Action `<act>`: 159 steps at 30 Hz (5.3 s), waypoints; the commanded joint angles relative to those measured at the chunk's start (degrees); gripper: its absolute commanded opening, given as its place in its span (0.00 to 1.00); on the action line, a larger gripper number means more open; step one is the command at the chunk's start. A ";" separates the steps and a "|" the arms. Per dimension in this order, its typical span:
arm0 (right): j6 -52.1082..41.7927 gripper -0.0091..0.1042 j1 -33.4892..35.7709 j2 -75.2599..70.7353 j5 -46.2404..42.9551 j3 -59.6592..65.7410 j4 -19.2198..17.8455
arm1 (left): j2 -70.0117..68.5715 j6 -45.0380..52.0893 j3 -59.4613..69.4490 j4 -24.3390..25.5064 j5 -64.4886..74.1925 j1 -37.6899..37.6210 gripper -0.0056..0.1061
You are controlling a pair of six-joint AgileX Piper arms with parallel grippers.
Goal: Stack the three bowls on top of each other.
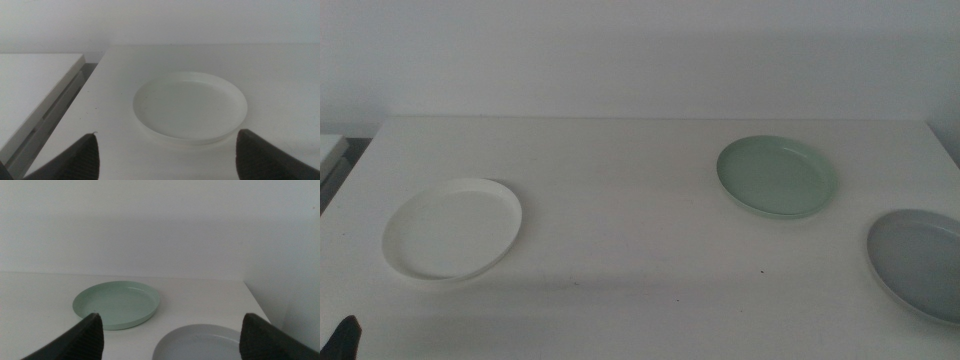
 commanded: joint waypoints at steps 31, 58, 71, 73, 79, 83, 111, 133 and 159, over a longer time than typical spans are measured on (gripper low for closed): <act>13.75 0.90 -0.32 48.99 49.58 -47.80 -6.15 | -0.29 -0.03 0.02 -0.12 -0.71 -0.20 0.89; 5.38 0.71 -24.31 97.34 44.24 -65.70 6.99 | -0.29 -0.14 0.02 -0.12 -0.71 -0.20 0.89; 5.56 0.57 -24.31 111.73 44.33 -72.08 1.86 | -0.29 -0.04 0.02 -0.12 -0.71 -0.20 0.89; 6.07 0.56 -24.31 112.57 44.33 -72.08 1.25 | -0.29 -0.04 0.02 -0.12 -0.71 -0.20 0.89; 6.18 0.44 -24.31 114.27 44.21 -72.08 1.14 | -0.29 -0.04 0.02 -0.12 -0.71 -0.20 0.89; 6.06 0.25 -24.31 114.49 44.21 -72.08 0.46 | -0.29 -0.04 0.02 -0.12 -0.71 -0.20 0.89; 2.97 0.06 12.05 110.64 51.05 -85.45 15.01 | -0.29 -0.15 0.02 -0.12 -0.71 -0.20 0.89; 2.53 0.37 17.44 121.99 48.62 -89.57 16.91 | -0.29 -0.15 0.02 -0.12 -0.71 -0.20 0.89; 8.07 0.60 0.39 135.84 51.06 -119.10 1.35 | -0.29 -0.27 0.02 0.43 -0.71 -0.20 0.89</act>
